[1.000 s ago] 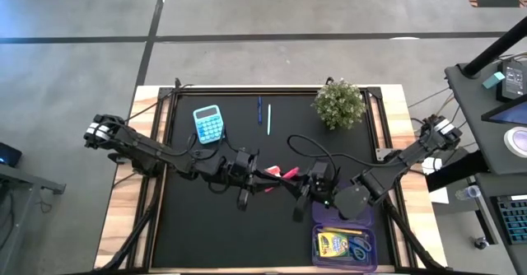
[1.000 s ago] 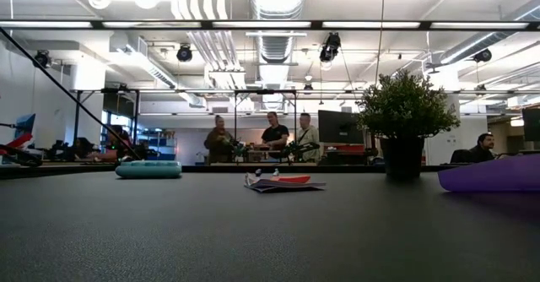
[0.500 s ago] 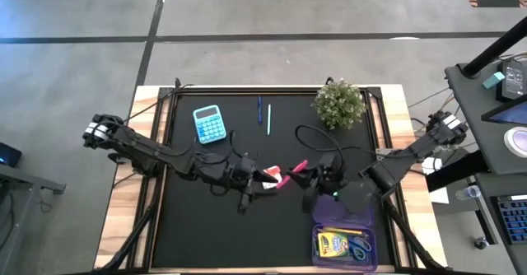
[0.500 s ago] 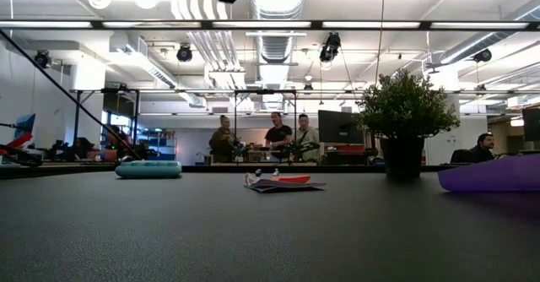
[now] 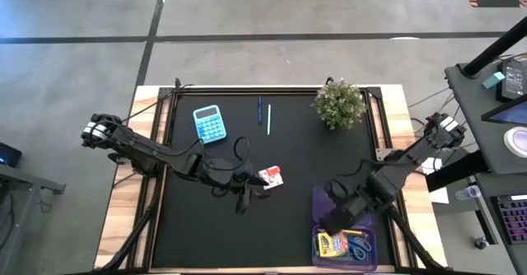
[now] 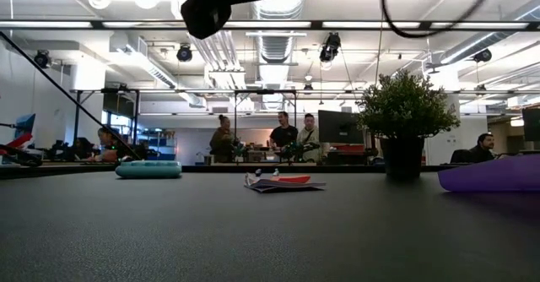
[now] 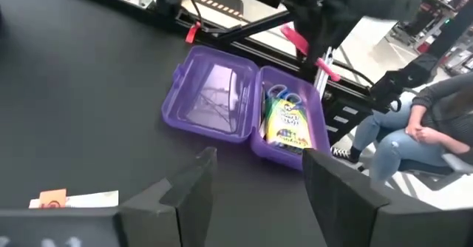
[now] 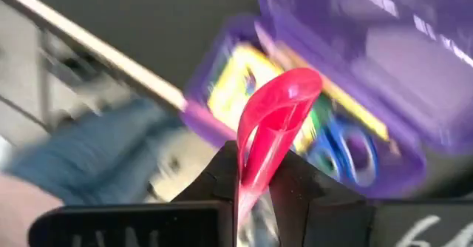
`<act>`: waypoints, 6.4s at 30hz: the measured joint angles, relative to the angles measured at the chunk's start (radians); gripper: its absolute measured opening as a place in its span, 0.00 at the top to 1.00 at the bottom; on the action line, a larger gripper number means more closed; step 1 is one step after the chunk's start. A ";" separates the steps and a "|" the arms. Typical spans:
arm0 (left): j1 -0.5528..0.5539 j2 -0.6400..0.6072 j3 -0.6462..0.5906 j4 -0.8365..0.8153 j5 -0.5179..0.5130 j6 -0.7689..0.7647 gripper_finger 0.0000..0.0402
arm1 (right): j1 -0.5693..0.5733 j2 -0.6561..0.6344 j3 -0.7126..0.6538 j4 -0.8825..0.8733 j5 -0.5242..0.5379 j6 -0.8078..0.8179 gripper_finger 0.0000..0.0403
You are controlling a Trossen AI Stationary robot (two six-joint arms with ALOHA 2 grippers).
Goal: Pack school essentials
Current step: Put the pink pen into the purple supply box, then put the orange eraser into the purple supply box
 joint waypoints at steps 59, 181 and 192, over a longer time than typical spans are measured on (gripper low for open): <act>0.026 0.000 -0.001 0.002 -0.002 0.000 0.54 | 0.200 0.801 0.713 -0.473 -0.048 -1.057 0.85; 0.239 0.365 0.006 0.009 0.228 0.349 0.88 | 0.093 0.319 0.171 0.046 0.865 0.263 0.46; 0.236 0.365 0.003 0.010 0.340 0.343 0.88 | 0.046 0.319 -0.139 0.677 0.875 0.175 0.46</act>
